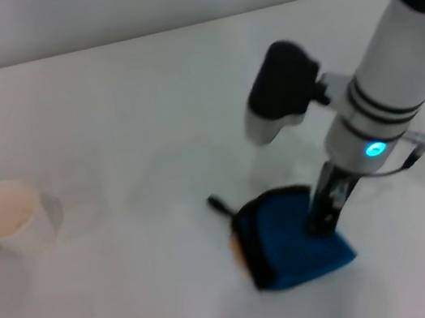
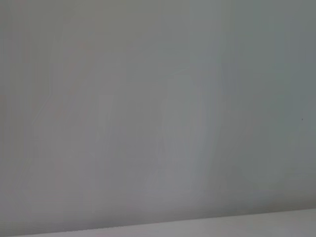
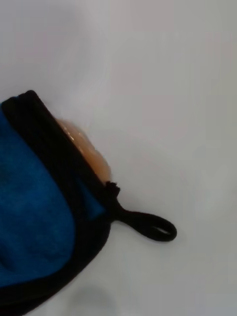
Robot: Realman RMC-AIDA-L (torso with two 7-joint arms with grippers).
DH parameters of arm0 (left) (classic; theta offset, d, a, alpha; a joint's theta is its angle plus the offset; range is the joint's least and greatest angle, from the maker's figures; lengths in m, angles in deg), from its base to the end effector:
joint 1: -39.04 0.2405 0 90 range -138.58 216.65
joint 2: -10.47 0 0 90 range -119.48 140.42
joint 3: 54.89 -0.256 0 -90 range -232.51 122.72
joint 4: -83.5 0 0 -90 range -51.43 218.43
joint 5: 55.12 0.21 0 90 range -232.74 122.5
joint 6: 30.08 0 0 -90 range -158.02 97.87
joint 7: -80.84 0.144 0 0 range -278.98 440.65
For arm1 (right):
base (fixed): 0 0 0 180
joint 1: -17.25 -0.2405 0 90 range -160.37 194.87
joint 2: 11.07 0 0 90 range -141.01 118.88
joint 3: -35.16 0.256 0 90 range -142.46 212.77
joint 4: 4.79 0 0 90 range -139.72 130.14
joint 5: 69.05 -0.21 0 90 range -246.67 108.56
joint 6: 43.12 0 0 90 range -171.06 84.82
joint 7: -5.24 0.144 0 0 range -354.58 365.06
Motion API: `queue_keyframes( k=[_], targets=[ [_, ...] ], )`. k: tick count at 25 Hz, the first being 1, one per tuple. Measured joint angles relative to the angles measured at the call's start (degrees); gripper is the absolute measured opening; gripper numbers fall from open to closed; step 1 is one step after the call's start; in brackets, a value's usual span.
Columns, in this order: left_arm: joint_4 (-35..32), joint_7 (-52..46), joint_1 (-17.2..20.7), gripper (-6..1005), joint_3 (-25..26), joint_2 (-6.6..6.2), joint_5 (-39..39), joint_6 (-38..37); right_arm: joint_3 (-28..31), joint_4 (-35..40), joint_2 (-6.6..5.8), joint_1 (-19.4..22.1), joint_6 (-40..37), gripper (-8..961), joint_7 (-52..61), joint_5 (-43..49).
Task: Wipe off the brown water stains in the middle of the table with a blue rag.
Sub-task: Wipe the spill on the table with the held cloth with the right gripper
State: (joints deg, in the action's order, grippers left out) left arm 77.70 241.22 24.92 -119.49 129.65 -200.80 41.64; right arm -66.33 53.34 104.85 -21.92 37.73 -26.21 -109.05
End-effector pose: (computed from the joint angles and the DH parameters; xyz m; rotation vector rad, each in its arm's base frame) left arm -0.3786 0.2580 -0.0116 -1.7494 -0.5944 -0.6115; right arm 0.2136 0.3279 -0.0713 -2.7404 0.8884 -0.8553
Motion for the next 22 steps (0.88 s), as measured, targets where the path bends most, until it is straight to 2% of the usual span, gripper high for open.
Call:
queue_keyframes(
  k=[9,22],
  targets=[
    [-0.05,0.00,-1.04,883,0.00,0.01,-0.05,-0.30,-9.73,2.51,0.49,-2.94,0.48,13,1.59,-8.00],
    [0.03,-0.03,-1.45,883,0.00,0.17,-0.05,-1.11,-10.72,2.75,0.36,-4.73,-0.15,13,1.06,-9.90]
  ],
)
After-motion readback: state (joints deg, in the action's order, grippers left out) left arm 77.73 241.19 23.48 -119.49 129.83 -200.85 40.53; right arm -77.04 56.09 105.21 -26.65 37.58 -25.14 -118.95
